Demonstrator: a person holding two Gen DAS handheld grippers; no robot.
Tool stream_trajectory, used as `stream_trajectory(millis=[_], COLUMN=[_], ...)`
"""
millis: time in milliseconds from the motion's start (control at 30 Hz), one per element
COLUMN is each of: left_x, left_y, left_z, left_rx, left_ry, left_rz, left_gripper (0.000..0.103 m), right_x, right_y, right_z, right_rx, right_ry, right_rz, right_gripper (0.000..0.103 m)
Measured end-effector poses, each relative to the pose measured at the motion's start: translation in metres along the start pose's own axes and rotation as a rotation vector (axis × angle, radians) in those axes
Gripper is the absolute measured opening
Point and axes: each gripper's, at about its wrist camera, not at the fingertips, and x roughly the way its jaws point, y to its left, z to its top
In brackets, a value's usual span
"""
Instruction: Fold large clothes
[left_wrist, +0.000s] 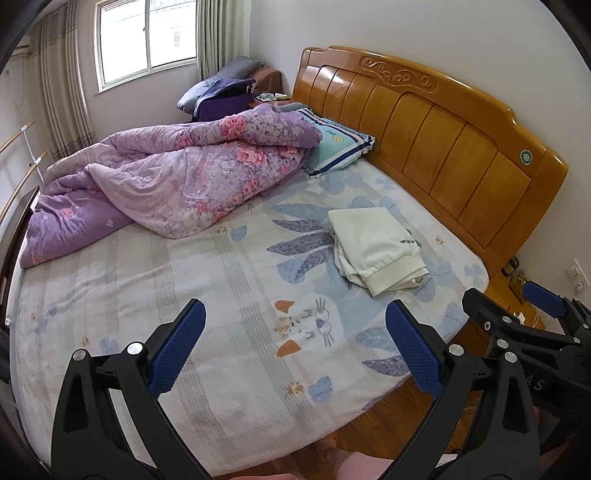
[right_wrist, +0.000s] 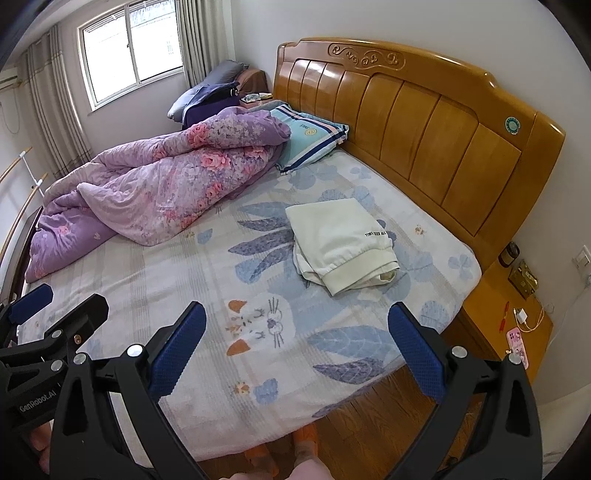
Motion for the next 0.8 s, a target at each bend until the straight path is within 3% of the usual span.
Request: stream_trajectory(millis=[800], left_x=[0.0047], left_y=[-0.0026], left_z=[-0.0028], left_rx=[-0.005], left_ry=[0.014], left_rz=[-0.006], left_gripper=[0.098], right_x=[-0.0019], right_y=[-0.0042], right_z=[0.0004], right_rx=[-0.003], right_ry=[0.008], right_rz=[-0.005], right_gripper=[0.095])
